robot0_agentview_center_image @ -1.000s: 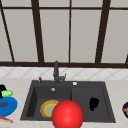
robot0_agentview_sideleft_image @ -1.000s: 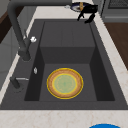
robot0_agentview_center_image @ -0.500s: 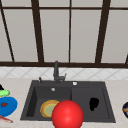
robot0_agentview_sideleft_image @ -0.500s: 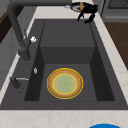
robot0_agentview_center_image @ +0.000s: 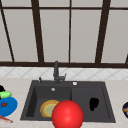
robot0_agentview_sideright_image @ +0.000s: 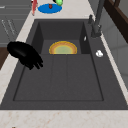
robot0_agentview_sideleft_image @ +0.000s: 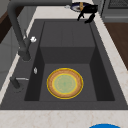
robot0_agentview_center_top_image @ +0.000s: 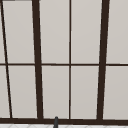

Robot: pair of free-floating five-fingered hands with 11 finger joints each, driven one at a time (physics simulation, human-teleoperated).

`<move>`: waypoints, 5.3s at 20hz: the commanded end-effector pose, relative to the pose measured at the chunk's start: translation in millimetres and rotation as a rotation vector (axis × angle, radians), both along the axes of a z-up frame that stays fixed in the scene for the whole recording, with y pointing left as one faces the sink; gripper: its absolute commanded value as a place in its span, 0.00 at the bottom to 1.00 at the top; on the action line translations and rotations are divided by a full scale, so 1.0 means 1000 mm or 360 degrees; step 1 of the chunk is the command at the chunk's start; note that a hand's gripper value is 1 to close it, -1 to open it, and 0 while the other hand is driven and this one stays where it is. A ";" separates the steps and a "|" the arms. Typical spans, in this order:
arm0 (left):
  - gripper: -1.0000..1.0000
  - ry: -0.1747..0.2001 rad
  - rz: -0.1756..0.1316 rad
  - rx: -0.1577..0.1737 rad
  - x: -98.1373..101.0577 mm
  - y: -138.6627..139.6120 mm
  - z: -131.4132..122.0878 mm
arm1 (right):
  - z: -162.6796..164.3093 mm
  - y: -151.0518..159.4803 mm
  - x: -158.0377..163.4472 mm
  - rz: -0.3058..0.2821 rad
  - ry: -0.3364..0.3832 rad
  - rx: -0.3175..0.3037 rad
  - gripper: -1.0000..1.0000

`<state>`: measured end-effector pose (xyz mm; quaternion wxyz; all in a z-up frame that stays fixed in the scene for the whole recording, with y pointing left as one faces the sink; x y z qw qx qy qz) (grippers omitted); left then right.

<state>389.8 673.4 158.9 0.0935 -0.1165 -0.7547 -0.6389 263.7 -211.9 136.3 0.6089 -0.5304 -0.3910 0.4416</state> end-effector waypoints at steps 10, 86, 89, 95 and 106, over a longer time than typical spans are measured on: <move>1.00 -0.0062 0.0001 0.0008 -0.016 -0.005 -0.024 | 0.000 0.000 0.000 0.0000 0.0000 0.0000 0.50; 0.00 0.0420 -0.0039 0.0152 -0.096 -0.066 -0.035 | 0.000 0.000 0.000 0.0000 0.0000 0.0000 0.50; 0.00 0.0457 -0.0041 0.0152 -0.089 -0.058 -0.048 | 0.000 0.000 0.000 0.0000 0.0000 0.0000 0.50; 0.00 0.0617 -0.0053 0.0048 -0.070 -0.045 -0.050 | 0.000 0.000 0.000 0.0000 0.0000 0.0000 0.50; 1.00 0.0660 -0.0112 -0.0073 -0.070 -0.034 -0.055 | 0.000 0.000 0.000 0.0000 0.0000 0.0000 0.50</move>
